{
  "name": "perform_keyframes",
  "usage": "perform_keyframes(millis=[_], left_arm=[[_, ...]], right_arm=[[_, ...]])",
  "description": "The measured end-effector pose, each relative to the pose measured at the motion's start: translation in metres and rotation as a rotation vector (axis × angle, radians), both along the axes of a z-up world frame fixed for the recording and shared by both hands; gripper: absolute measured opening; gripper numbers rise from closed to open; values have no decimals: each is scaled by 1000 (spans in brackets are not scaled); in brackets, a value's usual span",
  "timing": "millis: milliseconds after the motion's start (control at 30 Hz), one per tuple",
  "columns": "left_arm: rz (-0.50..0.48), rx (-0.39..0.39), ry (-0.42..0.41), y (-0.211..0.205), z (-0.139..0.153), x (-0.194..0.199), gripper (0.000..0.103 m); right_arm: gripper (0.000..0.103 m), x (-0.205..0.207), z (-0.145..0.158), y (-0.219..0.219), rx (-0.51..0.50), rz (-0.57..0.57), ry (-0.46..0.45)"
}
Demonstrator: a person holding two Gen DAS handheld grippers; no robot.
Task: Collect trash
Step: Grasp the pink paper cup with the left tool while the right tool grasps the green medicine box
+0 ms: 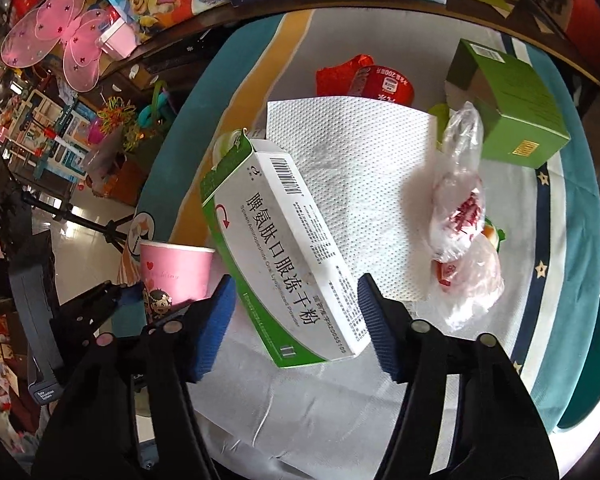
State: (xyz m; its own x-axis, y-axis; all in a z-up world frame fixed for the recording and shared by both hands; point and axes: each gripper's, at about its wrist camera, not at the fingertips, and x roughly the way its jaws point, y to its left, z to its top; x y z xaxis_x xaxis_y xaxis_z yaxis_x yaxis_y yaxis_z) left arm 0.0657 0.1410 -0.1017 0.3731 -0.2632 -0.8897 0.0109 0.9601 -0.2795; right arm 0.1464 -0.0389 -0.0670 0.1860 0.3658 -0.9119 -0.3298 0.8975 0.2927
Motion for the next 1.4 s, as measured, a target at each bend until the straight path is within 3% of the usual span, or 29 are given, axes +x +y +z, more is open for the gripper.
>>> perform_keyframes(millis=[67, 400, 533, 700, 1067, 1367, 1400], left_arm=[[-13, 22, -18, 2, 1, -2, 63], [-17, -48, -10, 23, -5, 1, 64], [-29, -44, -1, 23, -11, 1, 65], [-33, -53, -6, 24, -12, 2, 64], [5, -44, 6, 40, -11, -5, 65], [-103, -63, 8, 20, -11, -8, 62], [-102, -65, 13, 19, -13, -8, 61]], right_arm=[[56, 4, -3, 5, -10, 15, 2], [57, 18, -22, 20, -30, 50, 34], [57, 8, -21, 27, 30, 69, 102], [57, -4, -15, 40, 54, 120, 123], [59, 2, -37, 45, 29, 94, 188], [62, -1, -62, 29, 88, 60, 277], [58, -3, -63, 29, 91, 61, 285]])
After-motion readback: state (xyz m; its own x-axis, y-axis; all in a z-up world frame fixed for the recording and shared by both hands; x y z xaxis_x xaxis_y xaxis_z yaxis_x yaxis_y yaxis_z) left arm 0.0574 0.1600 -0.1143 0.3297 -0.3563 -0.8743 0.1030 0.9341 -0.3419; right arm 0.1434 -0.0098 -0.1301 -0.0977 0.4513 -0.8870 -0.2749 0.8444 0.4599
